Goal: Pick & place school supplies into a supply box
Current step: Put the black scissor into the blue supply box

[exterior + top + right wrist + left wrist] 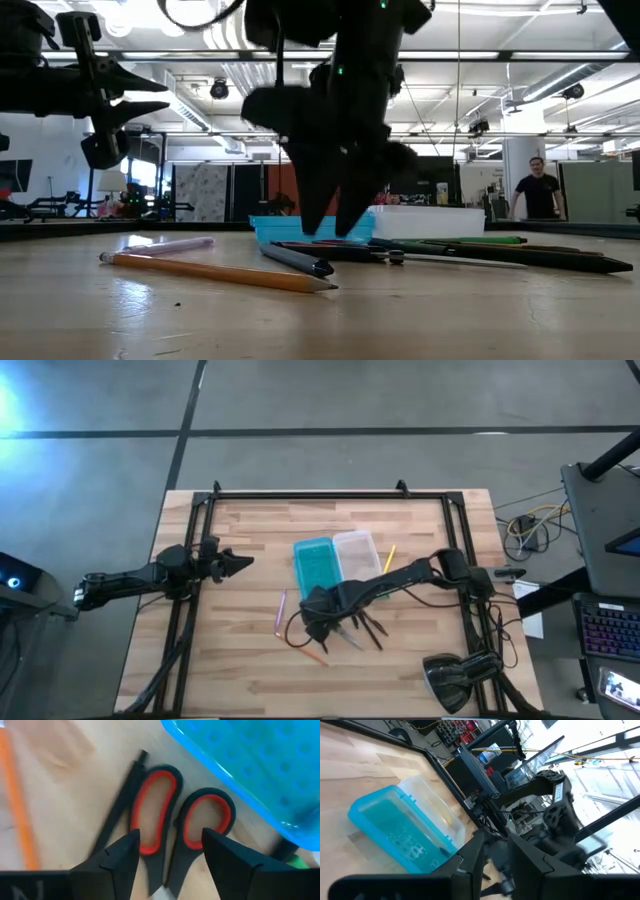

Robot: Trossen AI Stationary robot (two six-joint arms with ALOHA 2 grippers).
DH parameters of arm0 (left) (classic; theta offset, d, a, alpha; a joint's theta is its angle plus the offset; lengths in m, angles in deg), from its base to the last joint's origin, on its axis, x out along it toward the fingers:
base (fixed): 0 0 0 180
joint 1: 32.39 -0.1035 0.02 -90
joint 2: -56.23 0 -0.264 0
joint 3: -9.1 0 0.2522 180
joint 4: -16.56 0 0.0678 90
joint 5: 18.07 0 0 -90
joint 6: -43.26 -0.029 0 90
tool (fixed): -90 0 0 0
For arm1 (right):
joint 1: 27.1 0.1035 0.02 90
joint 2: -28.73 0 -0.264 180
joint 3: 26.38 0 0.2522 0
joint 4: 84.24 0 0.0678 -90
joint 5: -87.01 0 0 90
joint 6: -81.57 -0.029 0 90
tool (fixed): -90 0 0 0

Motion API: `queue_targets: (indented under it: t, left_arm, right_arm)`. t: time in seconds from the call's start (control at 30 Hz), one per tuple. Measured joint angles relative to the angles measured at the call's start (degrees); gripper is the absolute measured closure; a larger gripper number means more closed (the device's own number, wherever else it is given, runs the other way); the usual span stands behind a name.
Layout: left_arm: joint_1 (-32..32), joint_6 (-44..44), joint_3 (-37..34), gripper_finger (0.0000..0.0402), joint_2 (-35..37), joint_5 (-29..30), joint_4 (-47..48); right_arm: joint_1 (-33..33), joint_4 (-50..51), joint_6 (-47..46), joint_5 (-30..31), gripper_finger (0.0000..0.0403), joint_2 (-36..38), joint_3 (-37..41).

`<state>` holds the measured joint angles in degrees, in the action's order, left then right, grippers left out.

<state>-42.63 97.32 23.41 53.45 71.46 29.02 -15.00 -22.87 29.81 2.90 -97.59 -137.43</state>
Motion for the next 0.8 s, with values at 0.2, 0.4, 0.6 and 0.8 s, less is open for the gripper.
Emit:
queue_targets:
  t: [0.2, 0.4, 0.6, 0.8]
  left_arm:
    - [0.0, 1.6, 0.0, 0.0331, 0.0, 0.0, -0.1]
    - [0.0, 1.6, 0.0, 0.0331, 0.0, 0.1, -0.1]
    - [0.0, 1.7, 0.0, 0.0331, 0.0, 0.1, -0.1]
    - [0.0, 1.7, 0.0, 0.0331, 0.0, 0.1, -0.1]
  right_arm:
    - [0.0, -0.2, -0.4, 1.4, 0.0212, -2.8, -1.0]
    - [0.1, 0.4, -0.5, 3.4, 0.0222, -4.6, -1.9]
    - [0.4, 2.5, -2.0, 4.0, 0.0272, -5.7, -1.8]
    - [1.3, 3.7, -1.5, 3.9, 0.0339, -5.7, -1.6]
